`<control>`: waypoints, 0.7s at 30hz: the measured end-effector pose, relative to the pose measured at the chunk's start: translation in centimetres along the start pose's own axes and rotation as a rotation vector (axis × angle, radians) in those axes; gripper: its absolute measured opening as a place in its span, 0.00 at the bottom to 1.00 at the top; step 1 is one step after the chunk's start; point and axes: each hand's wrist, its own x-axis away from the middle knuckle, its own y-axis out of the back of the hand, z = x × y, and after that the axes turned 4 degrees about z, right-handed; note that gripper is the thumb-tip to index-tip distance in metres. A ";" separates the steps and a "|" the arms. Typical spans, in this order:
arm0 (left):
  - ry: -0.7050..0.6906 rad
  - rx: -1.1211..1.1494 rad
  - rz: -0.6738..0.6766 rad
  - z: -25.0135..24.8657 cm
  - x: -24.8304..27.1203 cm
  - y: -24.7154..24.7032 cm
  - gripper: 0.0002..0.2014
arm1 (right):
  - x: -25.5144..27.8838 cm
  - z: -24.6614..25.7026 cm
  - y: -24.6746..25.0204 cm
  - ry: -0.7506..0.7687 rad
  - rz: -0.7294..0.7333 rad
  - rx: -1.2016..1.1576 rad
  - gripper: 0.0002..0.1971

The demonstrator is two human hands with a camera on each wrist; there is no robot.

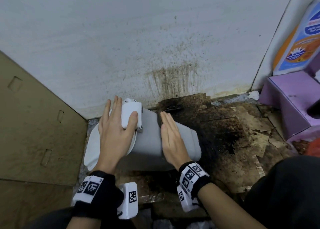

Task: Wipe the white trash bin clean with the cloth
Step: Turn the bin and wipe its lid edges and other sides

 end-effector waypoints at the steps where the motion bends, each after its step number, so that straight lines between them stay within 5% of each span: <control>1: 0.001 0.003 0.000 0.0 0.0 0.0 0.42 | 0.2 -1.4 0.5 -0.037 -0.004 0.001 0.25; 6: -0.007 0.016 0.007 -0.3 0.2 -0.1 0.42 | 1.1 -7.7 2.7 -0.281 -0.050 0.048 0.25; 11: -0.006 -0.001 -0.013 -0.2 0.1 -0.2 0.42 | 0.3 -6.8 1.8 -0.353 -0.098 0.055 0.24; 15: -0.008 -0.019 -0.033 -0.2 0.3 -0.2 0.41 | -0.5 -1.8 -0.4 -0.270 -0.107 -0.039 0.26; 21: -0.008 -0.020 -0.030 -0.2 0.4 -0.2 0.42 | -0.9 5.8 -2.9 0.048 -0.014 -0.057 0.30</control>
